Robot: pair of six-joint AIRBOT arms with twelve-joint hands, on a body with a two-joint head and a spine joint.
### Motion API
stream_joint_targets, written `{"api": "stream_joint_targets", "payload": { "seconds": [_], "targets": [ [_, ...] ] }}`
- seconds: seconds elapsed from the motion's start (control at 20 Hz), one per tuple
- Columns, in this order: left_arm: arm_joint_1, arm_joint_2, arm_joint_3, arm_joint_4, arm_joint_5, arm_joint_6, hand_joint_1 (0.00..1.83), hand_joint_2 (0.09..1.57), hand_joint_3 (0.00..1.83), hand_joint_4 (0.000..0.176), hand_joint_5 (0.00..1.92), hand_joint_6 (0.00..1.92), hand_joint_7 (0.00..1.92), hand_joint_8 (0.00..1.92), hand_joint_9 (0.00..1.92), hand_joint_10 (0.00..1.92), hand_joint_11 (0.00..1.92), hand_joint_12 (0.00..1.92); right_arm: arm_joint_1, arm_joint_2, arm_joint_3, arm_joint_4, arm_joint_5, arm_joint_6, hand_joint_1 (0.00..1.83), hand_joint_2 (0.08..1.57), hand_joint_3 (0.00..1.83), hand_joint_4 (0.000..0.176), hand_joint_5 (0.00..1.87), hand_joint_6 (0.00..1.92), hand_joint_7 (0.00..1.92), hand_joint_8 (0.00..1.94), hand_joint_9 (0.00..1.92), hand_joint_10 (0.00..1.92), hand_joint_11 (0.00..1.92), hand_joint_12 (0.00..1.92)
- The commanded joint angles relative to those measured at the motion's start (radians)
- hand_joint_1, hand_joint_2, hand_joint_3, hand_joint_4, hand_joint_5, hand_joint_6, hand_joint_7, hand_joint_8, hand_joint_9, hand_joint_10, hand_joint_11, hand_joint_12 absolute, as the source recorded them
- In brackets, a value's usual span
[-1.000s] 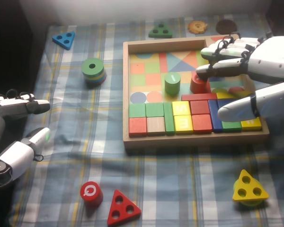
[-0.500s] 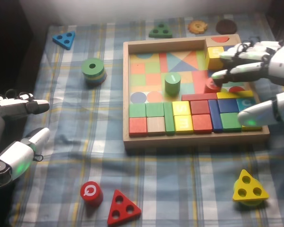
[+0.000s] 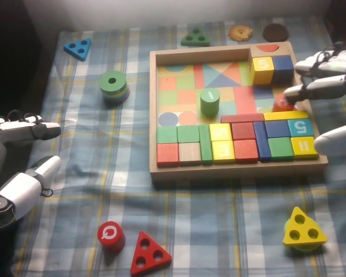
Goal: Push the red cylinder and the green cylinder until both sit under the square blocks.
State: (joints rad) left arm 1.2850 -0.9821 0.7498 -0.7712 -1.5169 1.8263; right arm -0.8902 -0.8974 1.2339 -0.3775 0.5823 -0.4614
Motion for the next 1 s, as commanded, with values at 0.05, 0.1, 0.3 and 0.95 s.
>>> {"api": "stream_joint_targets", "payload": {
  "seconds": [0.05, 0.1, 0.3, 0.95],
  "targets": [
    [-0.006, -0.002, 0.004, 0.038, -0.112, -0.010, 0.82, 1.31, 0.00, 0.000, 0.81, 0.00, 0.55, 0.00, 0.45, 0.00, 0.00, 0.67, 0.002, 0.013, -0.013, 0.040, 0.090, -0.008, 0.00, 0.91, 0.00, 0.117, 0.28, 0.00, 0.00, 0.00, 0.00, 0.00, 0.00, 0.00],
    [-0.006, -0.002, 0.003, 0.038, -0.111, -0.010, 0.80, 1.32, 0.01, 0.000, 0.81, 0.00, 0.56, 0.00, 0.46, 0.00, 0.00, 0.72, -0.002, 0.023, -0.021, 0.046, 0.090, -0.019, 0.00, 0.93, 0.01, 0.114, 0.28, 0.00, 0.00, 0.00, 0.00, 0.00, 0.00, 0.00],
    [-0.007, -0.002, 0.003, 0.038, -0.110, -0.010, 0.79, 1.33, 0.00, 0.006, 0.79, 0.00, 0.54, 0.00, 0.45, 0.01, 0.00, 0.61, -0.014, 0.053, -0.043, 0.066, 0.090, -0.037, 0.00, 0.87, 0.00, 0.150, 0.27, 0.00, 0.00, 0.00, 0.00, 0.00, 0.00, 0.00],
    [-0.007, -0.002, 0.006, 0.036, -0.106, -0.012, 0.88, 1.29, 0.00, 0.000, 0.84, 0.01, 0.58, 0.00, 0.50, 0.01, 0.00, 0.74, 0.082, -0.020, -0.040, 0.032, 0.238, -0.056, 0.00, 0.94, 0.01, 0.111, 0.27, 0.00, 0.00, 0.00, 0.00, 0.00, 0.00, 0.00]
  ]
}}
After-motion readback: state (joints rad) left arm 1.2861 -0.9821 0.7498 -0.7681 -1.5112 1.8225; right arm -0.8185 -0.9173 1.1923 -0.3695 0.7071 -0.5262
